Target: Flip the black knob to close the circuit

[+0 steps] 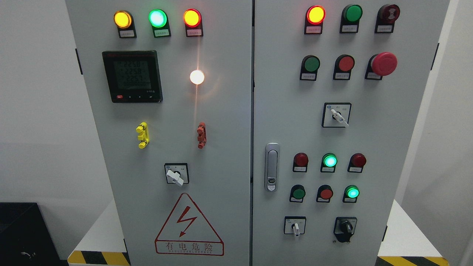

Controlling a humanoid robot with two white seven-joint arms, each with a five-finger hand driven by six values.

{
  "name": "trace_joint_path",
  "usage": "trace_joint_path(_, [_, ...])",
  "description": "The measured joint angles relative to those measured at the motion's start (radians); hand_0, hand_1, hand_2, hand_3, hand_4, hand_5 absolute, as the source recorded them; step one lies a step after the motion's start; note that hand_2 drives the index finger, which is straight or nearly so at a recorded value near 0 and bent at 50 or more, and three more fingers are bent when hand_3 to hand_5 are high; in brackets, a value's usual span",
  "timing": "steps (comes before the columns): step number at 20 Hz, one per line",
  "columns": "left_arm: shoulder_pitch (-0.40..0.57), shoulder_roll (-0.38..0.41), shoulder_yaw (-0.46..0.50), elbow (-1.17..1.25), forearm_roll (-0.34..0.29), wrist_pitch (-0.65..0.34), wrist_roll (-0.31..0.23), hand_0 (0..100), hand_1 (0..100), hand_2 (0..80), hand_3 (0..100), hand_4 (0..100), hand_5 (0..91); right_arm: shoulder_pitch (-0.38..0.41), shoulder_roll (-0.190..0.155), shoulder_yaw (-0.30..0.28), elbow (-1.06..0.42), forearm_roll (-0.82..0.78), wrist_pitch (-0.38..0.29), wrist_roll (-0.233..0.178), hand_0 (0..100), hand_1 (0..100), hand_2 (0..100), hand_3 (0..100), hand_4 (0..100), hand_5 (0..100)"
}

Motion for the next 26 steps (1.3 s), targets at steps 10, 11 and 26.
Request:
trace_joint_path(10, [0.000, 0.000, 0.000, 0.000, 0.000, 0.000, 0.000, 12, 56, 0.0, 0, 0, 0.0, -0.061, -0.020, -0.001, -0.015, 0.020, 0.062, 0.053, 0, 0, 86, 100, 89, 92])
trace_joint_path(11, [0.000, 0.000, 0.000, 0.000, 0.000, 0.000, 0.000, 12, 56, 0.0, 0, 0, 0.0, -0.070, -0.022, -0.002, -0.015, 0.021, 0.068, 0.057, 0, 0, 86, 100, 89, 92])
trace_joint_path(26, [0.000, 0.000, 0.000, 0.000, 0.000, 0.000, 0.000, 12, 56, 0.0, 0, 0, 0.0, -0.175, -0.077, -0.006, -0.007, 0.039, 0.127, 0.134, 0, 0, 86, 100, 89, 92])
